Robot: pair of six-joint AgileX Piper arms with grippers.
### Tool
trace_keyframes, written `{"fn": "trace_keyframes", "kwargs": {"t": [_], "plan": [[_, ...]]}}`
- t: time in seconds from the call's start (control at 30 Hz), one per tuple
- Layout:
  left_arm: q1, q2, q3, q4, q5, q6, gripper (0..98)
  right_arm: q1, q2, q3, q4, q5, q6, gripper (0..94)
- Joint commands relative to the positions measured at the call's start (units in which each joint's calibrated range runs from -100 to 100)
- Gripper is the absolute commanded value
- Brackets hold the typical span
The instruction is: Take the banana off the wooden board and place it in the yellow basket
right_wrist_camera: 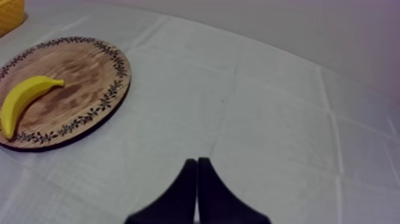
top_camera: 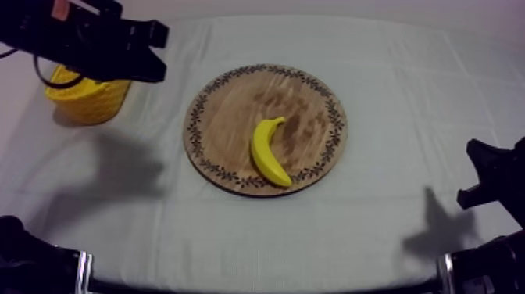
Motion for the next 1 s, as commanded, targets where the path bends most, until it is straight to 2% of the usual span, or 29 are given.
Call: {"fn": "trace_keyframes", "kwargs": {"t": [0.0,0.13,0.3,0.37,0.57,0.63,0.77,0.97], "plan": [[0.04,3.52,-0.89,1.23,0.36,0.54,0.3,0.01,0.0,-0.03,0.01,0.01,0.0,0.3],[0.08,7.73,-2.75,3.14,1.01,1.42,0.2,0.01,0.0,-0.03,0.01,0.01,0.0,0.3],[0.27,11.71,-5.52,3.89,0.82,2.64,3.4,0.01,0.0,-0.03,0.01,0.01,0.0,0.3],[0.33,12.85,-6.75,3.99,0.54,3.01,13.0,0.01,0.0,-0.03,0.01,0.01,0.0,0.3],[1.1,15.93,-10.35,3.53,-0.21,4.66,57.2,0.01,0.0,-0.03,0.01,0.01,0.0,0.3],[1.25,17.25,-11.57,3.55,0.14,5.12,68.3,0.01,0.0,-0.03,0.01,0.01,0.0,0.3],[1.39,20.39,-14.16,3.65,1.18,5.78,82.0,0.01,0.0,-0.03,0.01,0.01,0.0,0.3],[1.71,25.47,-17.59,4.54,1.85,5.78,92.0,0.01,0.0,-0.03,0.01,0.01,0.0,0.3]]}}
